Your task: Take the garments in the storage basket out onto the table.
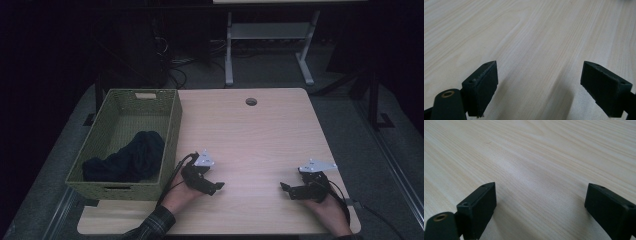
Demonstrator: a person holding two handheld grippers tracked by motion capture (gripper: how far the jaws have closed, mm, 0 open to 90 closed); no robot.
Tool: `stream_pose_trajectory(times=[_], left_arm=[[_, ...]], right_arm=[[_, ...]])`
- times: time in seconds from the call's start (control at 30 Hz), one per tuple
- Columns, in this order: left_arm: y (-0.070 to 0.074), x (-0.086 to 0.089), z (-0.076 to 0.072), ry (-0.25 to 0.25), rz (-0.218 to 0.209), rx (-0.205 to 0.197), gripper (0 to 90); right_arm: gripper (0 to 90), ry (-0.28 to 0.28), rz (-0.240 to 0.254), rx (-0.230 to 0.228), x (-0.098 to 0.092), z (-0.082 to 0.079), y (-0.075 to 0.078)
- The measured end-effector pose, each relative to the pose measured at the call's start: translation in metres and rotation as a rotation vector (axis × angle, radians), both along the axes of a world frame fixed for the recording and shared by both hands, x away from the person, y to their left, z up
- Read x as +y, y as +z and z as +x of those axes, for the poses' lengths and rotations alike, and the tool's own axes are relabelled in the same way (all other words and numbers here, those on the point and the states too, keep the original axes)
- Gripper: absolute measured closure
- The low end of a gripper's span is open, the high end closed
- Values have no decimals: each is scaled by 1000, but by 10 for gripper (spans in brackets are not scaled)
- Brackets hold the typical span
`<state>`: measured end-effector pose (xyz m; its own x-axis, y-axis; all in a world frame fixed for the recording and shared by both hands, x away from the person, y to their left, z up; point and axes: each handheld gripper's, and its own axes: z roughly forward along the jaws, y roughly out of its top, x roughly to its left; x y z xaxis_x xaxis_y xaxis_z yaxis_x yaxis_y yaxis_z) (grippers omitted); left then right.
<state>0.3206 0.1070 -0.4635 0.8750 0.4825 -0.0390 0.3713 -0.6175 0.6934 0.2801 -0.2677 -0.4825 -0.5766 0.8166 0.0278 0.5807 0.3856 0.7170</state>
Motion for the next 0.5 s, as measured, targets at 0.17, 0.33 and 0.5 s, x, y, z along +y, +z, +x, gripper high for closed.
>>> stream_pose_trajectory(times=[0.17, 0.33, 0.5], left_arm=[[4, 0, -1, 4, -12, 1, 142], [8, 0, -2, 3, -18, 9, 142], [13, 1, -3, 3, -25, 11, 142]], right_arm=[[97, 0, 0, 0, 0, 0, 0], [96, 1, 0, 0, 0, 0, 0], [96, 0, 0, 1, 0, 0, 0]])
